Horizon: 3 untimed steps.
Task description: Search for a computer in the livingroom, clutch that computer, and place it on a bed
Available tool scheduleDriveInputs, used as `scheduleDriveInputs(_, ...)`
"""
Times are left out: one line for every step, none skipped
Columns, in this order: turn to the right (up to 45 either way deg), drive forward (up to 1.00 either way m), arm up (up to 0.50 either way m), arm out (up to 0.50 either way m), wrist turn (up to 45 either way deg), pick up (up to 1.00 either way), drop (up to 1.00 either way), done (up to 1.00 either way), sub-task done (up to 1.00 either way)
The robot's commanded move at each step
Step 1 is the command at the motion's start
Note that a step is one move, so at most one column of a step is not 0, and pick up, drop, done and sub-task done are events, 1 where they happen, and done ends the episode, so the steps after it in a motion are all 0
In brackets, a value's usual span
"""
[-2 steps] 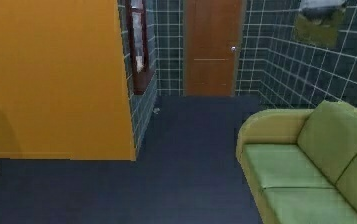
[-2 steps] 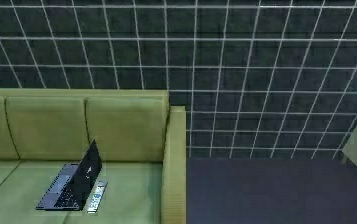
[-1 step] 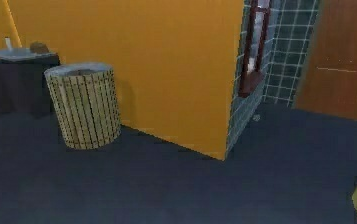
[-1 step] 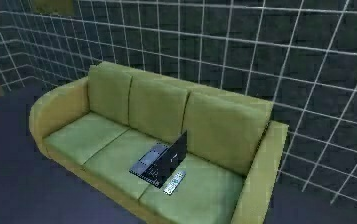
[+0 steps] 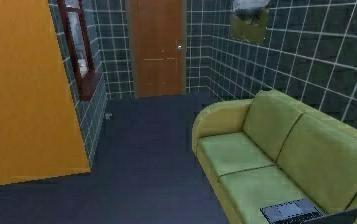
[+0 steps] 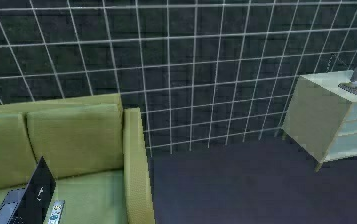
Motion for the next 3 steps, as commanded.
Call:
scheduleDriveInputs(3.0, 0.0, 0.0, 0.0, 0.0, 0.0, 0.0, 0.0, 0.0)
scheduleDriveInputs(0.0, 0.9, 0.0, 0.0, 0.0, 0.0, 0.0, 0.0, 0.0)
scheduleDriveInputs(39.0, 0.0, 0.0, 0.0, 0.0, 0.0, 0.0, 0.0, 0.0)
